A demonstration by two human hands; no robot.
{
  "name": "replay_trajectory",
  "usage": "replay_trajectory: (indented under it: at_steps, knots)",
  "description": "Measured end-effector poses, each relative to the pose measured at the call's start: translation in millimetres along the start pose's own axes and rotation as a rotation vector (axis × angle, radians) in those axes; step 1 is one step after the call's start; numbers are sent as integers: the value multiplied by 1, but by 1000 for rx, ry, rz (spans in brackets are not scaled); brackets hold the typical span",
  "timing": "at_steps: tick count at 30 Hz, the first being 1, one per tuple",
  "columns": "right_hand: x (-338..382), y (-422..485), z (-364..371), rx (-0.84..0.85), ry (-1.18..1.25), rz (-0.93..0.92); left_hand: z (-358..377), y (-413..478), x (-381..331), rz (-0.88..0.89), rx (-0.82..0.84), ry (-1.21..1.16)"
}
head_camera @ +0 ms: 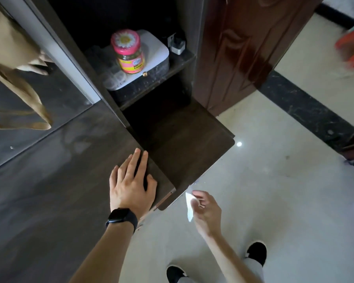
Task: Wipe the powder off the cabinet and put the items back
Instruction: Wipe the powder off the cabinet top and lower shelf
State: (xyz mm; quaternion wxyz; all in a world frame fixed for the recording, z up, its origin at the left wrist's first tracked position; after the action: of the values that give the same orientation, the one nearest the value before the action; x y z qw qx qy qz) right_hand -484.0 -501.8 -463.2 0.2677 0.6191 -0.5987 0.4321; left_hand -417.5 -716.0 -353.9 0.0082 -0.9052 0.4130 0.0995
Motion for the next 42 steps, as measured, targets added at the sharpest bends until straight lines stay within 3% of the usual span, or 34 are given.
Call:
replay_trajectory:
  at_steps: [5,10,13,15,18,22,26,31,37,42]
  knots:
    - [40,40,37,138,56,-46,0,0,2,-24,-7,-19]
    - [40,30,52,326,-316,-296,4,1,4,-12,-19,-9]
    - [28,33,25,685,-699,-238,-3,-1,0,-10,1,23]
    - [25,42,-16,775,-743,-194,-8,-1,-7,-14,50,90]
    - [49,68,-92,622,-600,-213,-11,-1,-22,-104,209,240]
    - [87,98,-200,477,-523,-189,-33,-1,-77,-327,376,236]
    - [112,134,-312,257,-448,-208,-42,-7,-183,-257,471,112]
    - [116,157,-443,16,-298,-190,-48,-11,-341,50,482,-37]
    - [71,160,-570,-307,-41,80,-56,-8,-527,500,455,-219]
    - [27,154,-643,-573,81,269,-47,3,-670,881,411,-214]
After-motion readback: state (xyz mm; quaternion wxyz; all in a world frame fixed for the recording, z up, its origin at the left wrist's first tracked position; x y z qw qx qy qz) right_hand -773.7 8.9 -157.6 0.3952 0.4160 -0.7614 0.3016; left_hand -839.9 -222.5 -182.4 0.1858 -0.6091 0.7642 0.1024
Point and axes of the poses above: each hand's wrist, its own y-axis towards the middle knuckle, its own z-axis out of the palm, x = y × z, the point moved 5 cm from there along y, towards the middle knuckle, and after that the axes turned 9 degrees about -x, right-handed, at the moved point
